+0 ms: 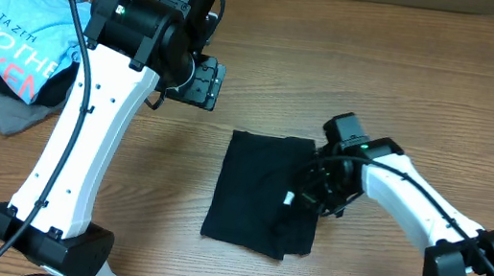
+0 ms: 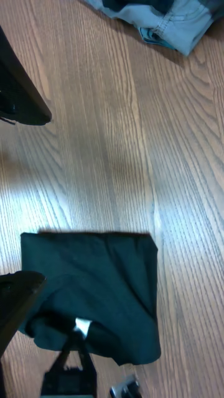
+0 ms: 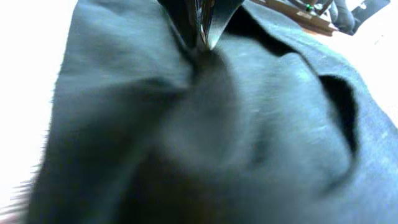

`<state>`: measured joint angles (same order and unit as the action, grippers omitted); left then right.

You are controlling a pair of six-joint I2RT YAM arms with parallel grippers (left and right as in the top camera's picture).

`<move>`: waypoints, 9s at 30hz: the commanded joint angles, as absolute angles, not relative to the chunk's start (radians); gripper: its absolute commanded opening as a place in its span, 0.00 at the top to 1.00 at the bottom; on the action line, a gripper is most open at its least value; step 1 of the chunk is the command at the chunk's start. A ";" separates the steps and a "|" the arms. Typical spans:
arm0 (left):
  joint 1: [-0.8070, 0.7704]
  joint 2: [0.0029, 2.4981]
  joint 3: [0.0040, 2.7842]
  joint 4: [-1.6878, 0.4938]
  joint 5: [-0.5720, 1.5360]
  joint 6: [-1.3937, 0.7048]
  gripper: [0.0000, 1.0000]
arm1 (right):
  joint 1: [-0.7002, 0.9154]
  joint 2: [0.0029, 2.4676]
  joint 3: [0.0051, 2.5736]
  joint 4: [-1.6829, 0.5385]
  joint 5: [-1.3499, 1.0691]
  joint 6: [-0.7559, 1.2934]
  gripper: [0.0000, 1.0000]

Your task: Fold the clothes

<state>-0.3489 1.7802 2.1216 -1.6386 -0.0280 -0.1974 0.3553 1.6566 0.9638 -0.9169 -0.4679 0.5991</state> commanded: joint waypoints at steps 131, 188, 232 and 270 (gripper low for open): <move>-0.372 2.487 2.096 -1.499 0.341 0.200 0.88 | 0.027 1.518 0.902 -1.065 -0.124 0.551 0.60; -0.307 2.294 1.941 -1.369 0.487 0.166 0.80 | 0.195 1.515 0.578 -0.798 -0.710 0.703 0.94; -0.451 2.378 1.965 -1.282 0.577 0.377 0.13 | 0.195 1.568 0.652 -0.778 -0.630 0.753 0.96; -0.255 2.234 2.133 -1.472 0.566 0.255 0.96 | 0.194 1.226 0.878 -0.870 -0.693 0.647 0.95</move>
<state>-0.3489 2.3840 2.0460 -1.4700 0.5629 0.3073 0.1967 1.2797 0.8356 -0.8646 -0.6991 0.6640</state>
